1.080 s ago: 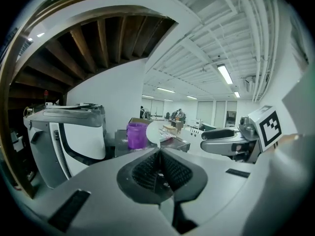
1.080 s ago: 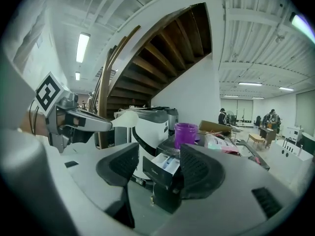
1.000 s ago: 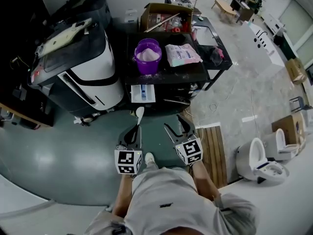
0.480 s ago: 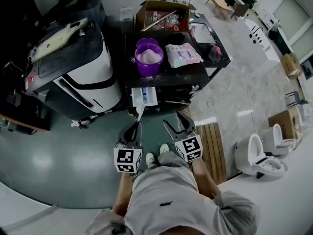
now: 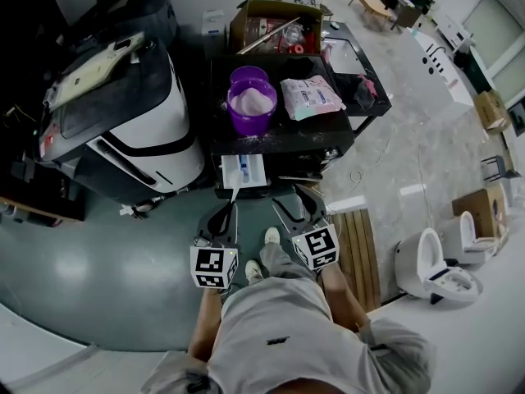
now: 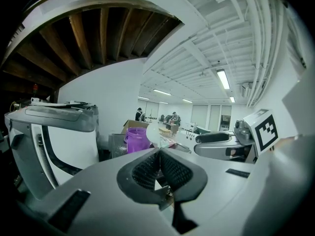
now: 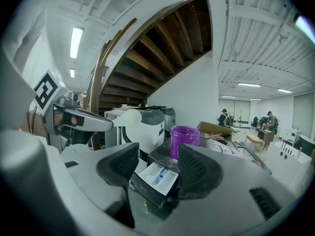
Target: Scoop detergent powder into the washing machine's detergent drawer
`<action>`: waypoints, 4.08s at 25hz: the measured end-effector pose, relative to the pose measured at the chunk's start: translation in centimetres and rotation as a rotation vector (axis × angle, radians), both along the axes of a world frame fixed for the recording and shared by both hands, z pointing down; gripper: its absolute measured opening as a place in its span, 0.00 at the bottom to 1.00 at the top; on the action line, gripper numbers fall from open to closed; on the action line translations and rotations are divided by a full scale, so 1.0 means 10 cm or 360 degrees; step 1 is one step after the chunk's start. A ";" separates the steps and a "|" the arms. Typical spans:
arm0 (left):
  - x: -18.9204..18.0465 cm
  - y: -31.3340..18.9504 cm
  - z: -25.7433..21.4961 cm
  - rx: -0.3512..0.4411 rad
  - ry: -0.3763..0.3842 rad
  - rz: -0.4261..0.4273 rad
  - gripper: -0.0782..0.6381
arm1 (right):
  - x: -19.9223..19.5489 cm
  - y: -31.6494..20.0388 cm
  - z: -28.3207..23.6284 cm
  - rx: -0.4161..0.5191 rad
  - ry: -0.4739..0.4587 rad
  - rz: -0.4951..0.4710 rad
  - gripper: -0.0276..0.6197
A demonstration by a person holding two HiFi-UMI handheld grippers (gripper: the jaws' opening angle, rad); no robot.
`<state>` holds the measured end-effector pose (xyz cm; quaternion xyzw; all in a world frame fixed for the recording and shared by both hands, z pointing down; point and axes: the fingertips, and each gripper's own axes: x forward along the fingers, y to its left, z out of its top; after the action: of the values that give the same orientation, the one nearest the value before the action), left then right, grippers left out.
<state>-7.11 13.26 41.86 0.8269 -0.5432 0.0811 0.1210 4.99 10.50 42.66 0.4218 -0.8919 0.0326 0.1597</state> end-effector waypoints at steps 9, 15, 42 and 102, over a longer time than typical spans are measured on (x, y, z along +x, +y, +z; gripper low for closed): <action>0.09 -0.57 0.00 -0.0011 -0.0031 -0.0057 0.13 | 0.10 -0.59 0.05 -0.0031 -0.0032 -0.0047 0.42; 0.23 -0.98 0.01 -0.0026 -0.0061 -0.0094 0.13 | 0.19 -1.03 0.04 -0.0036 -0.0058 -0.0101 0.42; 0.55 -2.08 0.01 -0.0148 -0.0196 -0.0303 0.13 | 0.47 -2.28 0.10 -0.0089 -0.0148 -0.0291 0.41; 0.18 -3.88 0.99 -0.1211 -0.0536 -0.0242 0.13 | -0.01 -4.09 0.36 -0.0233 -0.0093 -0.0501 0.38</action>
<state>-5.35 -25.53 51.79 0.6560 -0.5463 0.4005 0.3329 4.93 -30.41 46.29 0.2631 -0.9464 0.0843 0.1672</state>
